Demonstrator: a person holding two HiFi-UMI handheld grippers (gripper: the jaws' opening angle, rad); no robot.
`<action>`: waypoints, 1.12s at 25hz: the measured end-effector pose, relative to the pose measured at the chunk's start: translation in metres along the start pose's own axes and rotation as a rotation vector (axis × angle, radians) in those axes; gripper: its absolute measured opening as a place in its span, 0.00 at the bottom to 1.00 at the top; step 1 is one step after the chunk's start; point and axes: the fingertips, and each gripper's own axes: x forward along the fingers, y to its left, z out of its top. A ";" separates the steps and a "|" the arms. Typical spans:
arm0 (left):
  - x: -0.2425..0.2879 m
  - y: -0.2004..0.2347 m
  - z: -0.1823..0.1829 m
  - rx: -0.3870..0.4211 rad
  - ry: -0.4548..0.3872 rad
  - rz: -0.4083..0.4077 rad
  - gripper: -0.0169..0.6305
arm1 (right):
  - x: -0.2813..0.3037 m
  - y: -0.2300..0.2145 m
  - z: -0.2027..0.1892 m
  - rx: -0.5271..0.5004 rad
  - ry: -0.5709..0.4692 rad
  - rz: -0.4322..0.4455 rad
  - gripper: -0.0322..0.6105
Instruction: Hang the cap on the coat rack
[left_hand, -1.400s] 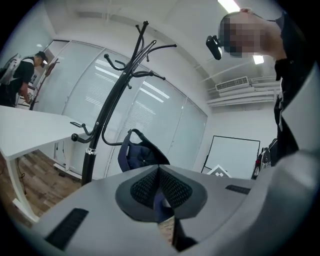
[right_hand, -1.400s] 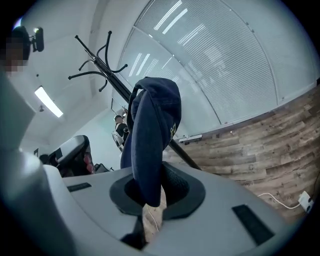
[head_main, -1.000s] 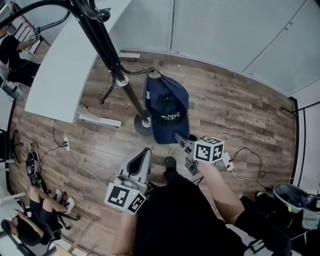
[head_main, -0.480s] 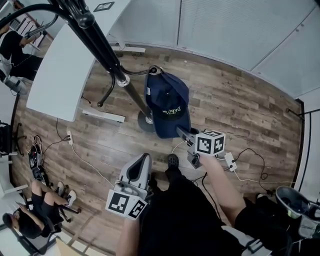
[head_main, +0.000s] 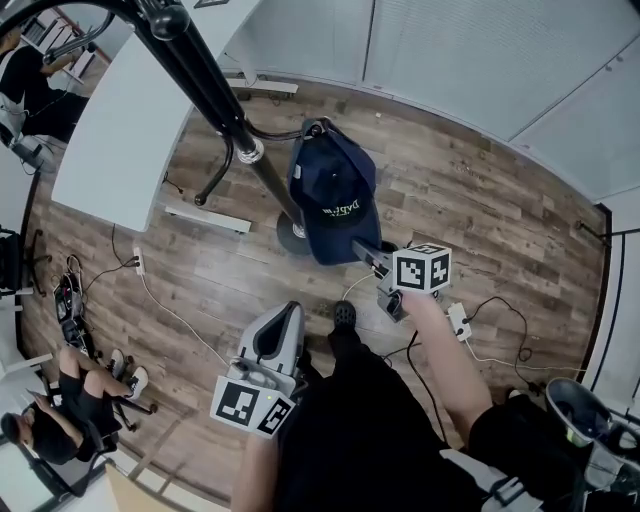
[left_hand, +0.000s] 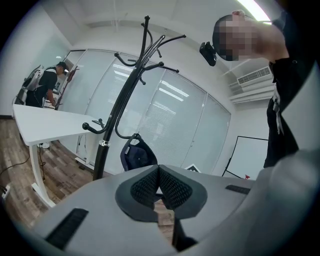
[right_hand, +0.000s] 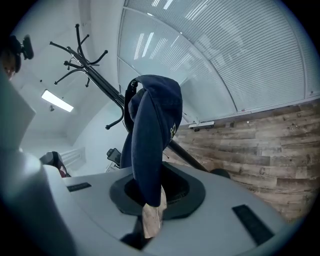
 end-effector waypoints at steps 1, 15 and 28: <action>0.001 0.000 0.001 -0.001 0.000 0.000 0.05 | 0.002 -0.002 0.001 -0.005 0.008 0.000 0.12; 0.011 -0.002 0.007 0.004 0.002 0.006 0.05 | 0.031 -0.008 0.004 -0.057 0.110 0.042 0.12; 0.003 0.003 0.012 -0.005 0.002 0.034 0.05 | 0.071 -0.002 -0.019 0.051 0.140 0.098 0.12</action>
